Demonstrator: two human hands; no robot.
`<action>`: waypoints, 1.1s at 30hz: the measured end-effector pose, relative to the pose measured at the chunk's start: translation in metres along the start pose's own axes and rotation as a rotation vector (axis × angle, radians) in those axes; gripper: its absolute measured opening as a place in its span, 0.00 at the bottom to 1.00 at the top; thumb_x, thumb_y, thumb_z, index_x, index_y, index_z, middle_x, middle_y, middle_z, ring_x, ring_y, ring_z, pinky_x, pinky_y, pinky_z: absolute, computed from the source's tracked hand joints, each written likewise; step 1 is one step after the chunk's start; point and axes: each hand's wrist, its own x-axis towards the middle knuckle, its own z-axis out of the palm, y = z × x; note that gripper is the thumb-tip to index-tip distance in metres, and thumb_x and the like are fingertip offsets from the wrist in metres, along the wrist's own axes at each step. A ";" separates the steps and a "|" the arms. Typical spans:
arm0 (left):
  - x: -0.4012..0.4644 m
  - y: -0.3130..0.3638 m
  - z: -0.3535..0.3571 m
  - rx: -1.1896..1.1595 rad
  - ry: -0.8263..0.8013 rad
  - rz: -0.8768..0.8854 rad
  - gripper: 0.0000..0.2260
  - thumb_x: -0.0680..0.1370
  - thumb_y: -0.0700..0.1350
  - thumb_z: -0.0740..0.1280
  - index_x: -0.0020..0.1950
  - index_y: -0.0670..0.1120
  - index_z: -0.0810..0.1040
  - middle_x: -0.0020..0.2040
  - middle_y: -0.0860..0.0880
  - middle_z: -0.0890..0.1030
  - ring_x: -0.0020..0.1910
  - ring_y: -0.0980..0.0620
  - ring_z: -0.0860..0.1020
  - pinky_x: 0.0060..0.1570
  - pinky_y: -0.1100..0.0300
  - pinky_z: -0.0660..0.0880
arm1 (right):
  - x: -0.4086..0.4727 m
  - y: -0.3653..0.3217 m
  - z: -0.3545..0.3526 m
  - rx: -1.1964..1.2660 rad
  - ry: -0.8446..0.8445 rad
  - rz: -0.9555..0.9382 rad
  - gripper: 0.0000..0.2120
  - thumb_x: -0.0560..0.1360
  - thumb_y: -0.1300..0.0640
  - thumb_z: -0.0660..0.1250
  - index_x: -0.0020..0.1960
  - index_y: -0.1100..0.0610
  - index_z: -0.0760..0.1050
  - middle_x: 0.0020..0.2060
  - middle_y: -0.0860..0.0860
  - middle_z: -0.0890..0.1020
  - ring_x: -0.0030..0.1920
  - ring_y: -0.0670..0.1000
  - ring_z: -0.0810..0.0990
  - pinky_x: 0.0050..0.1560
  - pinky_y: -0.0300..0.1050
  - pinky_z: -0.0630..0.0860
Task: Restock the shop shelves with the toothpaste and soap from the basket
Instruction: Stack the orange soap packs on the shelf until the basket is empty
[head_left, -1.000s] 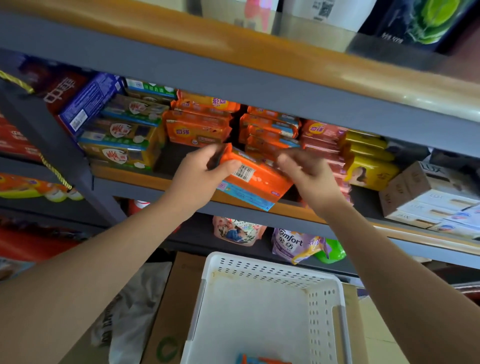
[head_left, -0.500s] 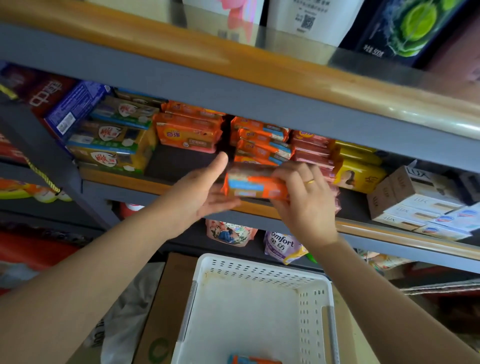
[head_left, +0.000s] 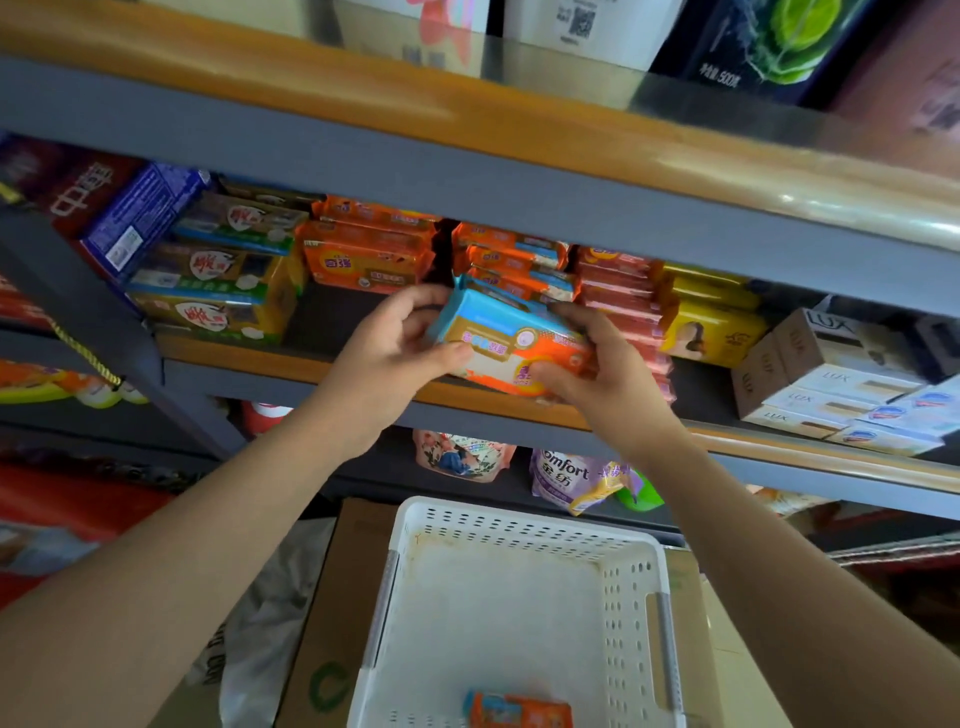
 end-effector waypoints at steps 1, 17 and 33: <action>0.002 0.001 0.000 -0.005 0.007 0.006 0.17 0.72 0.32 0.66 0.52 0.54 0.72 0.48 0.54 0.81 0.46 0.61 0.81 0.42 0.68 0.77 | 0.002 -0.001 0.000 0.053 0.009 0.022 0.26 0.70 0.59 0.72 0.64 0.48 0.66 0.51 0.44 0.76 0.49 0.47 0.81 0.48 0.44 0.81; -0.008 -0.014 0.011 -0.423 0.050 -0.145 0.21 0.69 0.42 0.67 0.61 0.43 0.70 0.56 0.47 0.79 0.55 0.52 0.79 0.54 0.61 0.76 | 0.001 -0.009 0.036 0.733 -0.104 0.163 0.11 0.69 0.59 0.70 0.50 0.52 0.77 0.47 0.46 0.84 0.53 0.47 0.81 0.59 0.44 0.76; 0.023 -0.019 -0.015 0.477 0.188 0.080 0.19 0.74 0.42 0.68 0.64 0.43 0.70 0.59 0.50 0.75 0.56 0.54 0.74 0.55 0.63 0.73 | 0.038 -0.022 0.023 -1.145 -0.095 -0.176 0.24 0.79 0.52 0.57 0.73 0.51 0.56 0.67 0.58 0.67 0.67 0.61 0.66 0.60 0.58 0.69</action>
